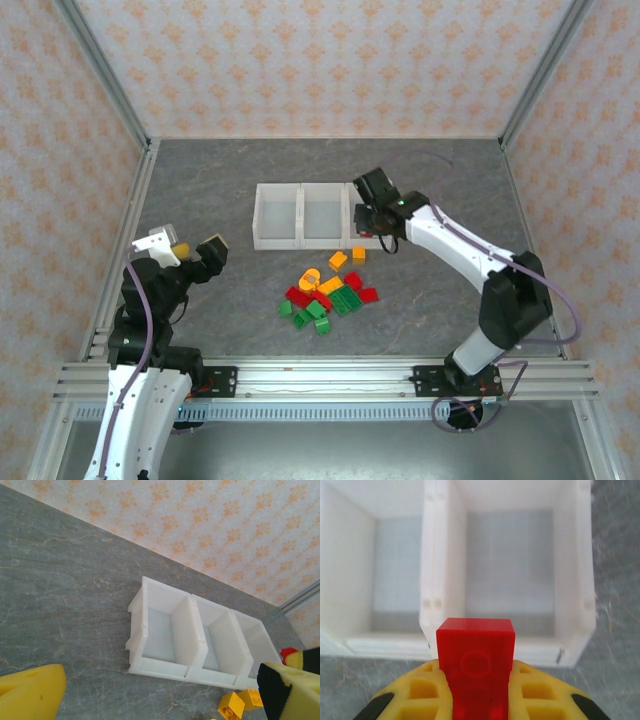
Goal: Sort the legos into containers by color
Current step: Place the lego in the container.
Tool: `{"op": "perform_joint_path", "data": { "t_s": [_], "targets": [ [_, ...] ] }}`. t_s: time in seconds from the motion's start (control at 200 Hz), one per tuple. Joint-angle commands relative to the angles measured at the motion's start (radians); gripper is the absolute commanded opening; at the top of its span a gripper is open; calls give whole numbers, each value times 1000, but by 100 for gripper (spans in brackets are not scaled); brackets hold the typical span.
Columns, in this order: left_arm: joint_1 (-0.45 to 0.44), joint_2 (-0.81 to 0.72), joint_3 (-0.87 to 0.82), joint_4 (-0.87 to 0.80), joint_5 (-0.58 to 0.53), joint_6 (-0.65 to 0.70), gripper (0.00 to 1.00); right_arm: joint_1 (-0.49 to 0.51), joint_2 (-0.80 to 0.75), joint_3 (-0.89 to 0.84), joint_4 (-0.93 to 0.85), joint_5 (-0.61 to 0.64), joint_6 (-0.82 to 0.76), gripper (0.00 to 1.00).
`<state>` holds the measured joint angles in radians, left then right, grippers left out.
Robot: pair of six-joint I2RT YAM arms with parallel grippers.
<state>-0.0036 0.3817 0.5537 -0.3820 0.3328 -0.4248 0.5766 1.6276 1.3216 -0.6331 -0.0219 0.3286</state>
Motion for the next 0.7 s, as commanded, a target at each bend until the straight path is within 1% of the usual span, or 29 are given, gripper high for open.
{"op": "perform_joint_path", "data": {
  "t_s": [0.0, 0.11, 0.255, 0.32, 0.435, 0.546, 0.571, 0.581, 0.641, 0.696],
  "targets": [
    [10, -3, -6, 31, -3, 7, 99, -35, 124, 96, -22, 68, -68, 11],
    [11, -13, -8, 32, -10, 4, 99, -47, 207, 147, -1, 102, -106, 11],
    [10, -21, -11, 35, -14, 2, 99, -62, 280, 172, 19, 80, -129, 21],
    [11, -19, -11, 35, -12, 2, 99, -63, 287, 173, 24, 76, -129, 29],
    [10, -22, -9, 34, -12, 1, 99, -63, 249, 147, 39, 62, -114, 44],
    [10, -33, -7, 31, -22, -3, 99, -63, 194, 125, 29, 50, -100, 51],
    [10, -37, -6, 29, -28, -4, 99, -63, 180, 119, 26, 48, -96, 58],
    [10, -39, -6, 29, -29, -3, 99, -63, 173, 117, 25, 47, -95, 60],
    [11, -57, -9, 31, -35, -6, 99, -63, 134, 98, 15, 44, -87, 65],
    [10, -74, -13, 37, -36, -6, 99, -61, 91, 75, 6, 30, -74, 67]
  ]
}}
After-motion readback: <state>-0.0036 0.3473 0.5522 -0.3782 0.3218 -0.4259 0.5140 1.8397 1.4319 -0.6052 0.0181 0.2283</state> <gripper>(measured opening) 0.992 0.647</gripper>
